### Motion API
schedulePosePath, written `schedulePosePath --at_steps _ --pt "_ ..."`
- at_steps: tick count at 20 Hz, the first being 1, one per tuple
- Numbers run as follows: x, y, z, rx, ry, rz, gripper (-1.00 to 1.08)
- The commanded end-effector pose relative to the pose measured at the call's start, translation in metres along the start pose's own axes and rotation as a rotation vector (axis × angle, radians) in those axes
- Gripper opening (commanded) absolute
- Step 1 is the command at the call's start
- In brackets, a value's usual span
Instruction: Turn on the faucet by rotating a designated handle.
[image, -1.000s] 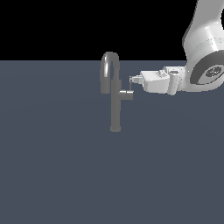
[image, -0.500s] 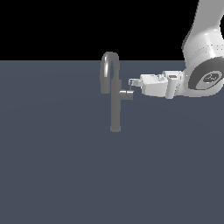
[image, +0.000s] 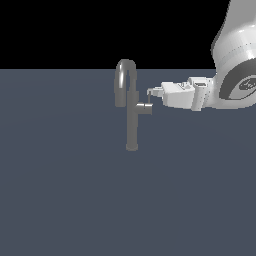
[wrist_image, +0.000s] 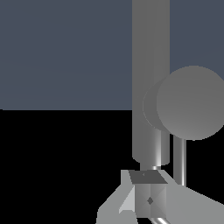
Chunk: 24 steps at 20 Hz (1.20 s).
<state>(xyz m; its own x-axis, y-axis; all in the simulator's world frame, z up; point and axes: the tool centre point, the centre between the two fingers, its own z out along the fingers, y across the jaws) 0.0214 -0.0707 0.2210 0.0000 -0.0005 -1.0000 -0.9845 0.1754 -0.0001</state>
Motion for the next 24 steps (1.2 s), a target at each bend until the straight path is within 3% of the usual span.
schedulePosePath --at_steps 1,9,11,20,22,24 --pt "0.000 0.003 0.000 0.000 0.000 0.001 -1.00" --pt "-0.003 0.028 0.000 0.000 0.000 0.001 -1.00" --pt "-0.006 0.020 0.000 0.007 0.004 -0.013 -1.00" --pt "0.008 0.055 0.000 0.000 0.000 0.000 -1.00" --pt "-0.004 0.045 0.000 0.004 0.001 -0.026 -1.00" --pt "0.006 0.053 0.000 0.003 0.001 -0.018 -1.00"
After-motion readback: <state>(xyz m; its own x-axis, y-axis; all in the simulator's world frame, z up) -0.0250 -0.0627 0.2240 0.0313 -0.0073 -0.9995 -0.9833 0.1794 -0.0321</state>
